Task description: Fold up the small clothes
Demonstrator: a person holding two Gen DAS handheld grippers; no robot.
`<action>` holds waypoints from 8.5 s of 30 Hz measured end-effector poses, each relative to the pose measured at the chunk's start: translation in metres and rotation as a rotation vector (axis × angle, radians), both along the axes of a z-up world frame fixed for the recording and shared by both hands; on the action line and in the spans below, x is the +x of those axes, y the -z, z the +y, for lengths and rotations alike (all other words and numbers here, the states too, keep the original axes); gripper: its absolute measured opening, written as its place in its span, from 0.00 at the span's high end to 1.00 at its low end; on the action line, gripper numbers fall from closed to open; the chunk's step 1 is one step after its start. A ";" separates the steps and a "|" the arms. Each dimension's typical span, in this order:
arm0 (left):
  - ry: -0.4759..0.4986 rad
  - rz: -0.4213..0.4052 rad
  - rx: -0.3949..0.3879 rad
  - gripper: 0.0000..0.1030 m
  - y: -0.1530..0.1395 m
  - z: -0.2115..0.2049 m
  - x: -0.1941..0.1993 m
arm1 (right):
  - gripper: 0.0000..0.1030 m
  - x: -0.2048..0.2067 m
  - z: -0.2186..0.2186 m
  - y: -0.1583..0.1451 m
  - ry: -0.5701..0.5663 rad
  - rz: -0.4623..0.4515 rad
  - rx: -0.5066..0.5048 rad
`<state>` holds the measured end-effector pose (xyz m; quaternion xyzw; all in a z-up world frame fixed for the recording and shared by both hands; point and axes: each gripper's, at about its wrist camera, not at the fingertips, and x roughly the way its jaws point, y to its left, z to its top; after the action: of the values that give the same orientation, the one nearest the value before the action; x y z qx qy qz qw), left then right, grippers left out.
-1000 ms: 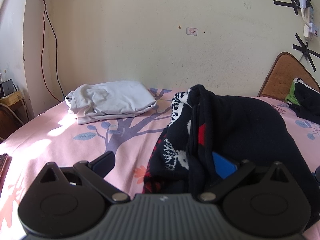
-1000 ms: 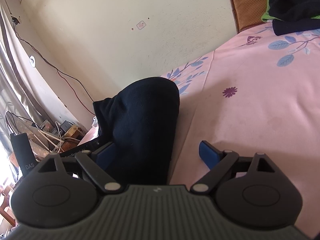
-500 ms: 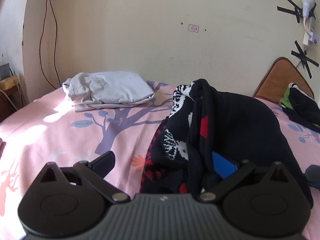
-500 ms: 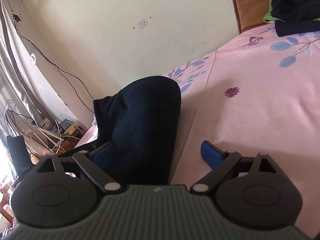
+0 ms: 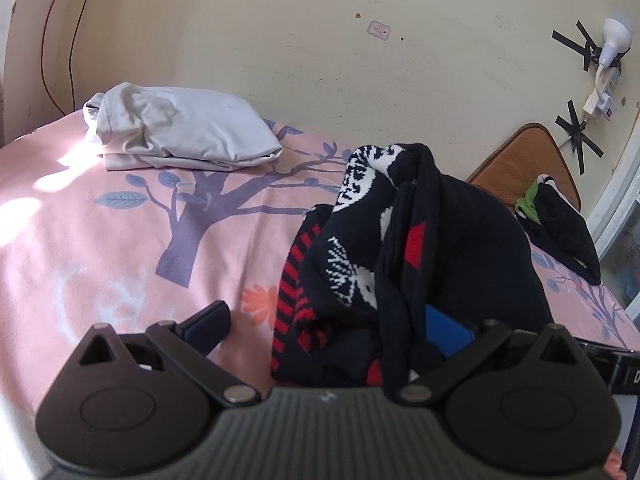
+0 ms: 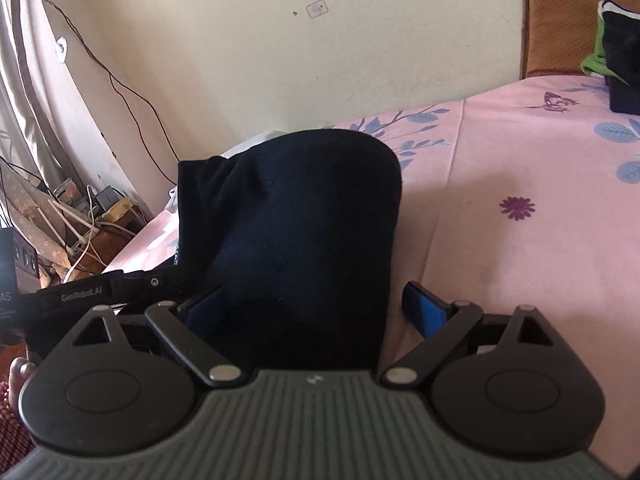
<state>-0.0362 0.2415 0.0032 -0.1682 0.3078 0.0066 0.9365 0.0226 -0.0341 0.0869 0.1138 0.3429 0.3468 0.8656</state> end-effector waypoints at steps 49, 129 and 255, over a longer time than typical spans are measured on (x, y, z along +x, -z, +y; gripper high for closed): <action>0.692 0.056 0.181 0.03 -0.021 -0.305 0.025 | 0.57 -0.092 -0.252 0.000 0.485 -0.041 0.083; 0.219 -0.032 0.416 0.00 -0.035 -0.280 0.105 | 0.10 -0.036 -0.222 -0.002 0.912 -0.105 0.000; 0.121 -0.105 0.521 0.00 -0.038 -0.270 0.070 | 0.04 -0.041 -0.212 0.006 0.900 -0.119 -0.023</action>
<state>0.0343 -0.0289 0.0417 0.0970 0.2561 0.0207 0.9615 -0.0185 -0.2459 0.0806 0.2217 0.2125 -0.0621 0.9496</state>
